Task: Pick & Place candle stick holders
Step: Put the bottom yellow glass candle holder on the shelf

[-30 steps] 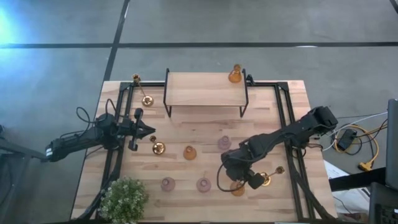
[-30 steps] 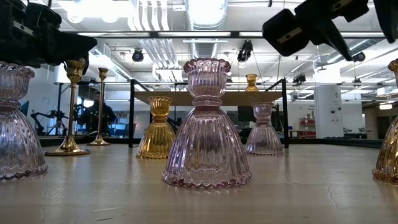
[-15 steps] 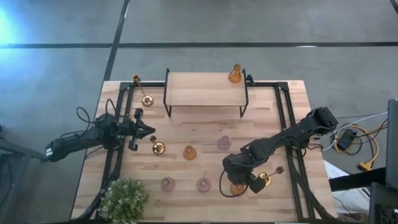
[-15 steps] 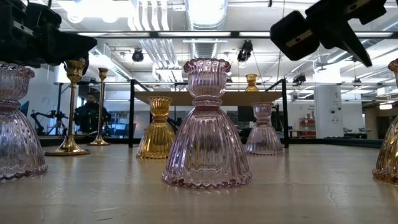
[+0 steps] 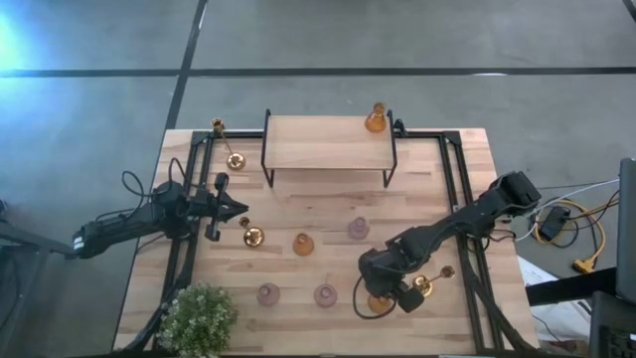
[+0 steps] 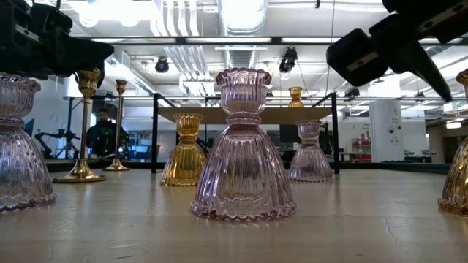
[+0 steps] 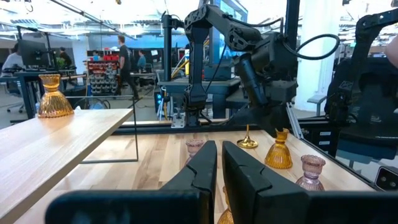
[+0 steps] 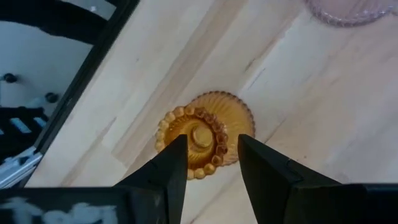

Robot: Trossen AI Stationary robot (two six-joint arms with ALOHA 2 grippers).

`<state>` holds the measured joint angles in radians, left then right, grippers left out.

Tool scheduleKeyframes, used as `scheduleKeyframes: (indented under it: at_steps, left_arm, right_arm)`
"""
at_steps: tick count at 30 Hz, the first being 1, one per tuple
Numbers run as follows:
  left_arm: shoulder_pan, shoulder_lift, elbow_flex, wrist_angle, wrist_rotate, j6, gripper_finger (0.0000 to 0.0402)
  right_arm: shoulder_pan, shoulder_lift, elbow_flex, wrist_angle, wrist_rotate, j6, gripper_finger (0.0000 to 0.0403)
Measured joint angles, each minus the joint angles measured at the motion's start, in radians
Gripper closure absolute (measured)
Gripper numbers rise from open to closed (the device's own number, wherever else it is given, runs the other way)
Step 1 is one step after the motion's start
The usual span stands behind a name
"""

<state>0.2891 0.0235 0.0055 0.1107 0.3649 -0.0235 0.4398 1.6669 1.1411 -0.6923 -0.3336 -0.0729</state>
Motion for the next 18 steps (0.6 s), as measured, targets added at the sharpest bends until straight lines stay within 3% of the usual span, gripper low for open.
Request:
scheduleKeyframes:
  at_steps: [18]
  left_arm:
    - [0.000, 0.000, 0.000, 0.000, 0.000, 0.000, 0.0371]
  right_arm:
    - [-0.001, 0.015, 0.007, -0.034, 0.019, 0.041, 0.0375]
